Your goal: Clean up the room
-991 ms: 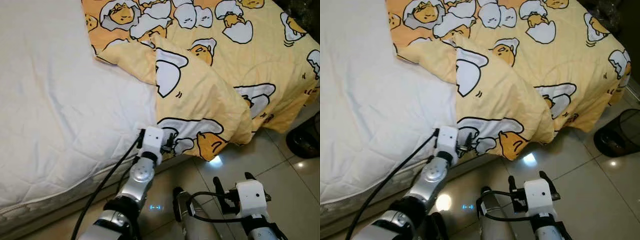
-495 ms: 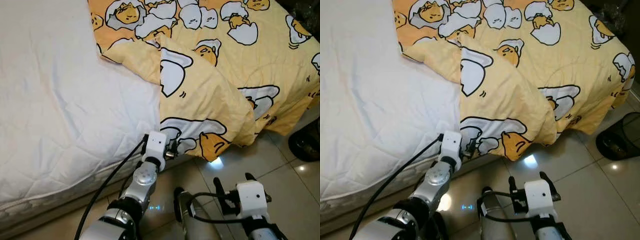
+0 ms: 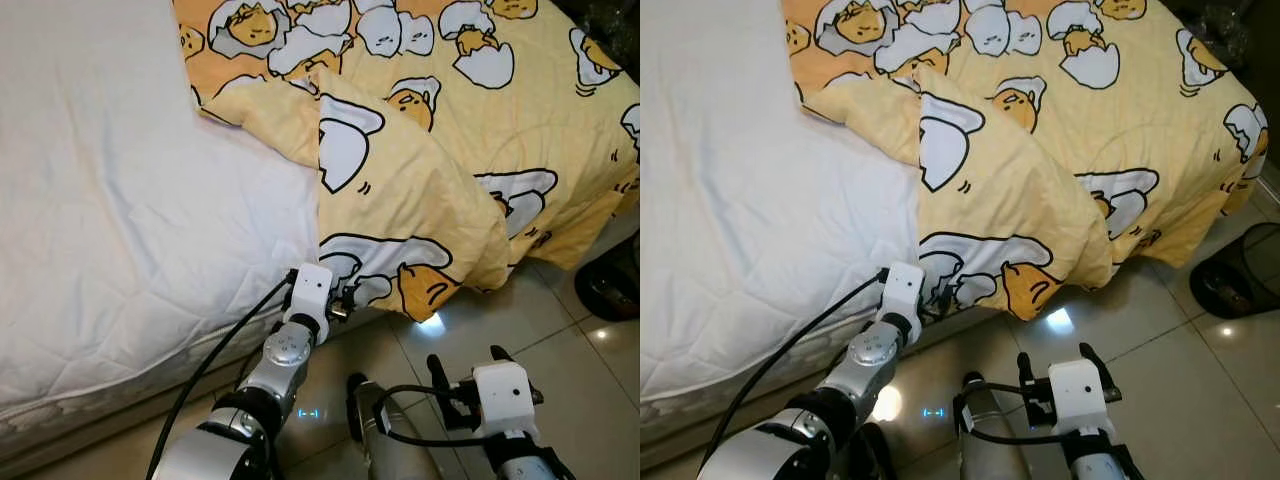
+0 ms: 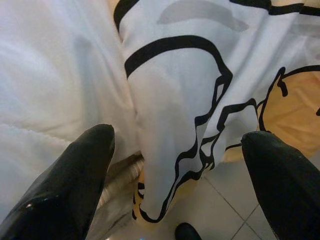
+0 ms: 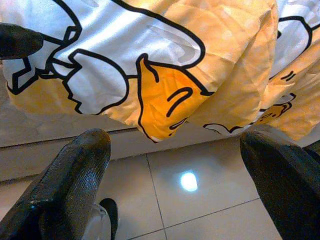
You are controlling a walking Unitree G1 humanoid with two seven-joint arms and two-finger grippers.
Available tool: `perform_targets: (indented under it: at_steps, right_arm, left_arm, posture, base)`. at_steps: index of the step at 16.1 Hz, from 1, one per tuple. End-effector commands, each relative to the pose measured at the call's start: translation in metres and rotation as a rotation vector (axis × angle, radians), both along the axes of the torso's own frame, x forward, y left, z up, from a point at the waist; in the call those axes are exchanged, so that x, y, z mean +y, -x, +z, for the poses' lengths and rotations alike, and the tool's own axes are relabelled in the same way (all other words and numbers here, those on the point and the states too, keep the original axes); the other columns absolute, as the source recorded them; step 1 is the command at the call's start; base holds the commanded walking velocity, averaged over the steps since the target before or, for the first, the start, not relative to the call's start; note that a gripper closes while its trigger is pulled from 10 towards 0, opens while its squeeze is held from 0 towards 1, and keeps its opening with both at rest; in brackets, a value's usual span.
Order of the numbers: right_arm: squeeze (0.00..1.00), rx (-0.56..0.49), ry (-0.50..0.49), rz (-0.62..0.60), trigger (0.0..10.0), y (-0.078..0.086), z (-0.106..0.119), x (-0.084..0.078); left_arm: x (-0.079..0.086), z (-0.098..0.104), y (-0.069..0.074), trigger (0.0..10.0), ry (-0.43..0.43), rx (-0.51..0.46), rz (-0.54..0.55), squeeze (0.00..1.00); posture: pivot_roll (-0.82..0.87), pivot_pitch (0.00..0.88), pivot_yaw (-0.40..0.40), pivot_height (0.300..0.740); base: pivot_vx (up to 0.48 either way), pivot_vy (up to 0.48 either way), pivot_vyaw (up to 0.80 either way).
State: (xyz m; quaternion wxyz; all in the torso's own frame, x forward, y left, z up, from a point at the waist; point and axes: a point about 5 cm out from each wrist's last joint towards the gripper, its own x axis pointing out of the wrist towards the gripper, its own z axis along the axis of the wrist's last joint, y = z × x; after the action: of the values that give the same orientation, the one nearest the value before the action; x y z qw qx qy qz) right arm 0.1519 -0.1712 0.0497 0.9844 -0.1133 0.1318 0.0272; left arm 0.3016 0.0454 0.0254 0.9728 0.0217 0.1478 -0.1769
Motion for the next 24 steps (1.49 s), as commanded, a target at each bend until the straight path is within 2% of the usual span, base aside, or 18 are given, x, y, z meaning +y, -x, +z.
perform_targets:
  at_steps: [1, 2, 3, 4, 5, 6, 8, 11, 12, 14, 15, 16, 19, 24]
  right_arm:
    - [0.00, 0.017, 0.008, -0.008, 10.0, 0.004, -0.002, -0.002]
    - [0.00, 0.038, -0.022, -0.010, 10.0, -0.001, -0.005, -0.001]
    - [0.00, 0.051, -0.036, -0.021, 10.0, -0.009, -0.008, -0.001]
    - [0.00, 0.072, -0.066, -0.007, 10.0, -0.021, -0.012, 0.004]
    - [0.00, 0.092, -0.086, 0.031, 10.0, -0.031, -0.017, 0.010]
    - [0.00, 0.111, -0.088, 0.058, 10.0, -0.038, -0.022, 0.015]
    - [0.00, 0.127, -0.116, 0.086, 10.0, -0.055, -0.029, 0.027]
    - [0.00, 0.103, -0.113, 0.101, 10.0, -0.087, -0.034, 0.049]
    - [0.00, 0.093, -0.108, 0.102, 10.0, -0.094, -0.034, 0.053]
    - [0.00, 0.012, -0.065, 0.118, 10.0, -0.123, -0.024, 0.072]
    - [0.00, -0.009, -0.058, 0.100, 10.0, -0.133, -0.020, 0.074]
    - [0.00, -0.012, -0.057, 0.095, 10.0, -0.135, -0.020, 0.074]
    - [0.00, -0.034, 0.003, 0.059, 10.0, -0.147, -0.020, 0.078]
    - [0.00, -0.037, 0.112, -0.008, 10.0, -0.152, -0.026, 0.074]
  left_arm:
    - [-0.053, 0.032, -0.007, 10.0, 0.097, -0.049, -0.100, 0.00]
    - [-0.048, 0.044, -0.015, 10.0, 0.106, -0.138, -0.082, 0.00]
    - [-0.035, 0.061, -0.024, 10.0, 0.100, -0.275, -0.045, 0.00]
    - [-0.007, 0.079, -0.030, 10.0, 0.087, -0.434, 0.015, 0.00]
    - [0.021, 0.088, -0.027, 10.0, 0.077, -0.518, 0.058, 0.00]
    - [0.040, 0.092, -0.019, 10.0, 0.061, -0.551, 0.080, 0.00]
    - [0.061, 0.091, 0.003, 10.0, 0.025, -0.561, 0.083, 0.00]
    - [0.065, 0.103, 0.037, 10.0, -0.012, -0.588, 0.042, 0.00]
    - [0.066, 0.106, 0.043, 10.0, -0.025, -0.589, 0.030, 0.00]
    - [0.068, 0.115, 0.059, 10.0, -0.048, -0.577, 0.024, 0.00]
    - [0.065, 0.116, 0.065, 10.0, -0.044, -0.563, 0.003, 0.00]
    - [0.064, 0.116, 0.067, 10.0, -0.044, -0.558, -0.005, 0.00]
    - [0.045, 0.116, 0.086, 10.0, 0.014, -0.474, -0.174, 0.00]
    - [0.050, 0.122, 0.090, 10.0, -0.023, -0.451, -0.176, 0.00]
  posture:
    - [-0.40, 0.274, 0.013, 0.719]
    - [-0.39, 0.273, 0.016, 0.719]
    - [-0.38, 0.273, 0.018, 0.719]
    - [-0.32, 0.269, 0.029, 0.719]
    - [-0.28, 0.269, 0.032, 0.719]
    - [-0.26, 0.266, 0.034, 0.719]
    - [-0.18, 0.258, 0.043, 0.719]
    - [-0.06, 0.263, 0.054, 0.719]
    - [-0.05, 0.264, 0.054, 0.719]
    - [0.01, 0.292, 0.055, 0.719]
    - [0.03, 0.303, 0.052, 0.719]
    - [0.03, 0.305, 0.053, 0.719]
    - [0.06, 0.331, 0.055, 0.719]
    - [0.09, 0.342, 0.054, 0.719]
  base:
    - [0.000, 0.000, 0.00]
    - [0.000, 0.000, 0.00]
    - [0.000, 0.000, 0.00]
    - [0.000, 0.000, 0.00]
    - [0.000, 0.000, 0.00]
    - [0.000, 0.000, 0.00]
    - [0.000, 0.000, 0.00]
    - [0.000, 0.000, 0.00]
    - [0.000, 0.000, 0.00]
    - [0.000, 0.000, 0.00]
    - [0.000, 0.000, 0.00]
    - [0.000, 0.000, 0.00]
    - [0.000, 0.000, 0.00]
    - [0.000, 0.000, 0.00]
